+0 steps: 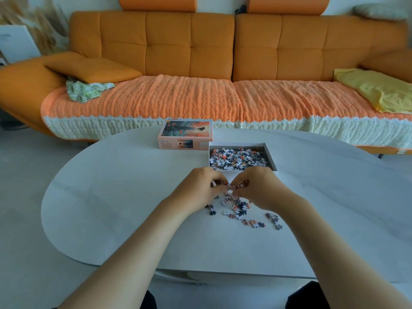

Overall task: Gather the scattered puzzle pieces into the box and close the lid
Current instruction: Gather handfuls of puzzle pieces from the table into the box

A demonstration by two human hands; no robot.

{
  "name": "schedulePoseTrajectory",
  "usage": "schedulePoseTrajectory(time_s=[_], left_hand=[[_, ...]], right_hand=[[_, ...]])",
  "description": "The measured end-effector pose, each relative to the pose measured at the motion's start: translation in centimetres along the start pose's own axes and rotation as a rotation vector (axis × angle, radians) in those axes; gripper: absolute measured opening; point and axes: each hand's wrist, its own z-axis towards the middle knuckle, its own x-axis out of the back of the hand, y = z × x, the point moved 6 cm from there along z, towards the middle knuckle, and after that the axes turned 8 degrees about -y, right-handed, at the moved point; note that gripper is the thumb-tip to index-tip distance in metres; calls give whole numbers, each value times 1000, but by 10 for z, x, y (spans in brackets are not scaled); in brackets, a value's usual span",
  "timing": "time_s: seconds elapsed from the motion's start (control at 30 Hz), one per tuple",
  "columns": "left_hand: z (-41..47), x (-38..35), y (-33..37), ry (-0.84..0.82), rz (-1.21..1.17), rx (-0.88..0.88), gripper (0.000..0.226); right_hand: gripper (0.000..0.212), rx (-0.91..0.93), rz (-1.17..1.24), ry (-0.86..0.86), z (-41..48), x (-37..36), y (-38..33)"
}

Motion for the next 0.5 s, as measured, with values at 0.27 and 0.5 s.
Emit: schedulePoseTrajectory(time_s=[0.27, 0.5], left_hand=[[42, 30, 20, 207, -46, -93, 16], [68, 14, 9, 88, 87, -36, 23]], right_hand=[[15, 107, 145, 389, 11, 52, 6], [17, 100, 80, 335, 38, 43, 20]])
